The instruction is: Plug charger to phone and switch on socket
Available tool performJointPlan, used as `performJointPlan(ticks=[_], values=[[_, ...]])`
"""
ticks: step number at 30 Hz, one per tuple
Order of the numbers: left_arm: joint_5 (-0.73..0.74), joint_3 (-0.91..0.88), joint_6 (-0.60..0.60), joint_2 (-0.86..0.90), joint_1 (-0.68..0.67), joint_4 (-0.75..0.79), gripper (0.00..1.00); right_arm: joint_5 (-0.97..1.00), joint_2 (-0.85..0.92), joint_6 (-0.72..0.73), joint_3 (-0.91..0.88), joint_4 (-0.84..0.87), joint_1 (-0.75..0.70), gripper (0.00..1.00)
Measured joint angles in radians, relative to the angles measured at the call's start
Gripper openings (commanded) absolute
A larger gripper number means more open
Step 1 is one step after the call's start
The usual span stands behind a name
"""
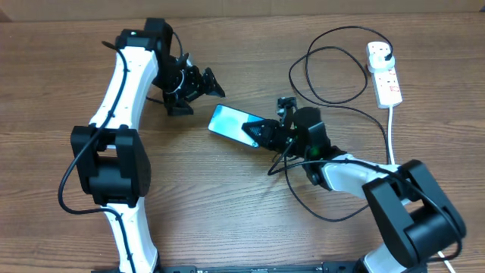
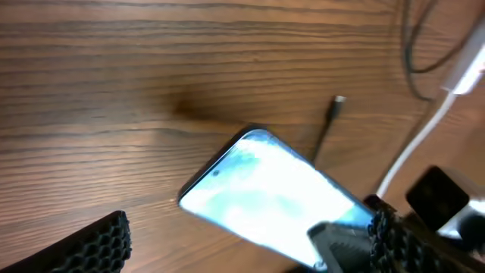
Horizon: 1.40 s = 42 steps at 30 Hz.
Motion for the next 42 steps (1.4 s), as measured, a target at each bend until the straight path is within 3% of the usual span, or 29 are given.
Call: performJointPlan(ticks=[6,14,21,35,42], values=[[0.049,0.0,0.016,0.0,0.011,0.013,1.0,0.034,-0.134,0.053,0.001,-0.118,-0.078,0.04],[0.072,0.0,-0.032,0.0,0.008,0.048,1.0,0.24,-0.229,0.384,0.002,-0.171,-0.091,0.04],[0.117,0.0,-0.08,0.0,-0.019,0.1,1.0,0.425,-0.229,0.607,0.002,-0.175,0.004,0.04],[0.156,0.0,-0.195,0.0,-0.082,0.184,1.0,0.562,-0.229,0.788,0.002,-0.164,0.08,0.04],[0.16,0.0,-0.322,0.0,-0.121,0.22,0.83,0.567,-0.229,0.849,0.002,-0.07,0.103,0.04]])
